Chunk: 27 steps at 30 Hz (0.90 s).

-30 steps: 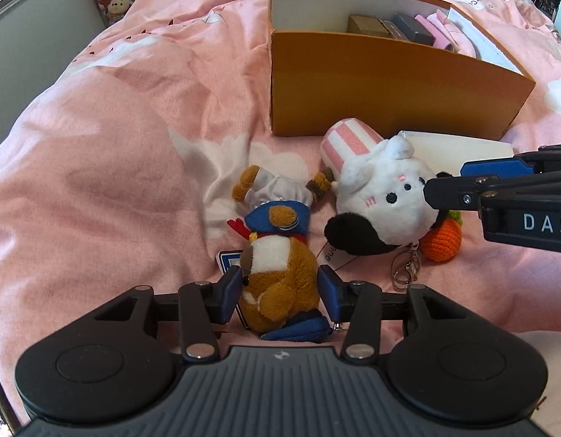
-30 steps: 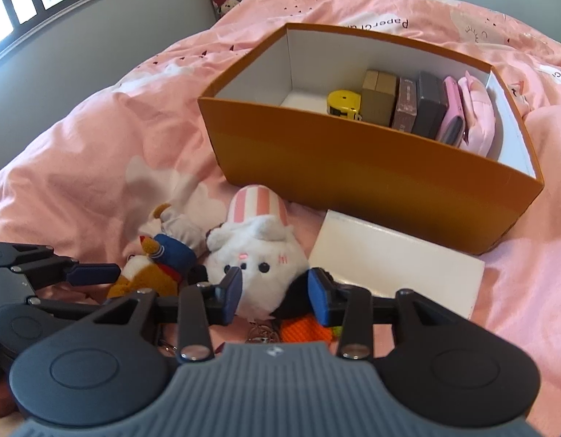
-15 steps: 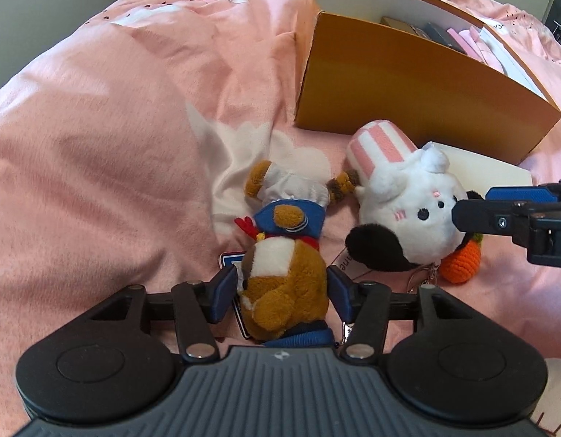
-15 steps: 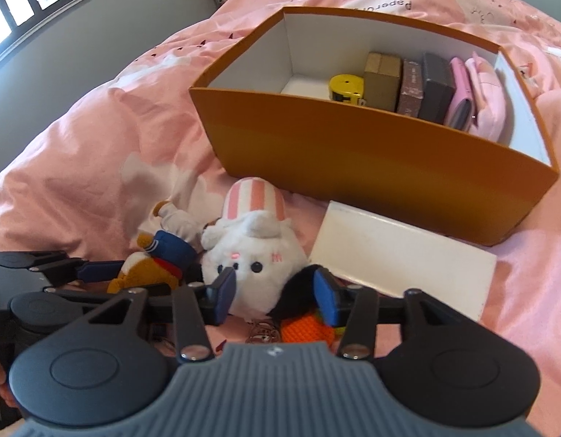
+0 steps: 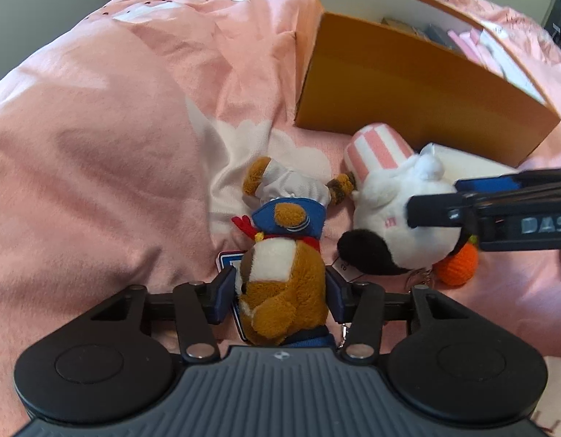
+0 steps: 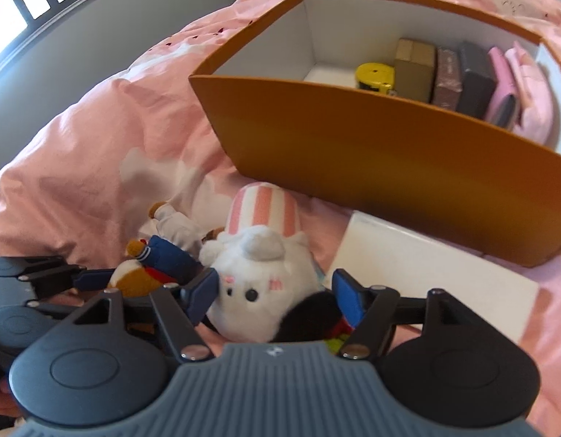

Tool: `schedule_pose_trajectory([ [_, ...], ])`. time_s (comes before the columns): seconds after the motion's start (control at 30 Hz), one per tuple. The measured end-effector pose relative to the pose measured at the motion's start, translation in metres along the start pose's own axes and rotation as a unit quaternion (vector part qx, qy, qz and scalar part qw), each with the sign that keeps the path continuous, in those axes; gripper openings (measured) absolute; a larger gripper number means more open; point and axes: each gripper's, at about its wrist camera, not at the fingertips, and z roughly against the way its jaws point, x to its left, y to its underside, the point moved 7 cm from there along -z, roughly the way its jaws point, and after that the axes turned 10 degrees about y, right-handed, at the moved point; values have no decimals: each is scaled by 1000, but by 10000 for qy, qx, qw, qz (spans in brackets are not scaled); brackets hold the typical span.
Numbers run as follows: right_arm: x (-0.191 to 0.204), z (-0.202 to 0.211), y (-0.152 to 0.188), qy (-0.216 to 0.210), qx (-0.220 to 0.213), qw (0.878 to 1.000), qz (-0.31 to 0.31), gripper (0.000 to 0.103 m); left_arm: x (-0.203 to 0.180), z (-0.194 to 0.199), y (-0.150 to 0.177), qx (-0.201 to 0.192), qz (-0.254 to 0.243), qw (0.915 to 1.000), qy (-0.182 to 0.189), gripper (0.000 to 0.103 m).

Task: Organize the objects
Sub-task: 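Lift both plush toys and carry them over the orange box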

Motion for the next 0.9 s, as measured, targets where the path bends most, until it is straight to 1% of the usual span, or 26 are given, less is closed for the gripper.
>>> schedule_pose_trajectory([
  [0.13, 6, -11, 0, -135, 97, 9999, -1, 70, 2, 11, -1, -114, 194, 9996, 195, 57],
  [0.27, 11, -16, 4, -136, 155, 9997, 91, 63, -2, 18, -7, -244, 247, 9989, 309, 57],
  [0.37, 14, -13, 8, -89, 97, 9996, 263, 59, -4, 25, -12, -356, 316, 9980, 411, 57],
  [0.43, 14, -7, 7, -116, 54, 9997, 230, 57, -5, 29, -13, -402, 370, 9974, 474, 57],
  [0.53, 7, 8, 5, -171, -25, 9998, 50, 57, -10, 37, -17, -505, 384, 9963, 579, 57],
  [0.63, -2, 30, -1, -159, -181, 9996, -113, 57, -20, 51, -26, -671, 351, 9941, 773, 57],
  [0.73, -13, 57, -10, -109, -442, 9987, -225, 57, -31, 65, -38, -792, 340, 9915, 971, 57],
  [0.9, -25, 99, -34, -54, -939, 9950, -348, 57, -45, 93, -66, -1075, 277, 9853, 1301, 57],
])
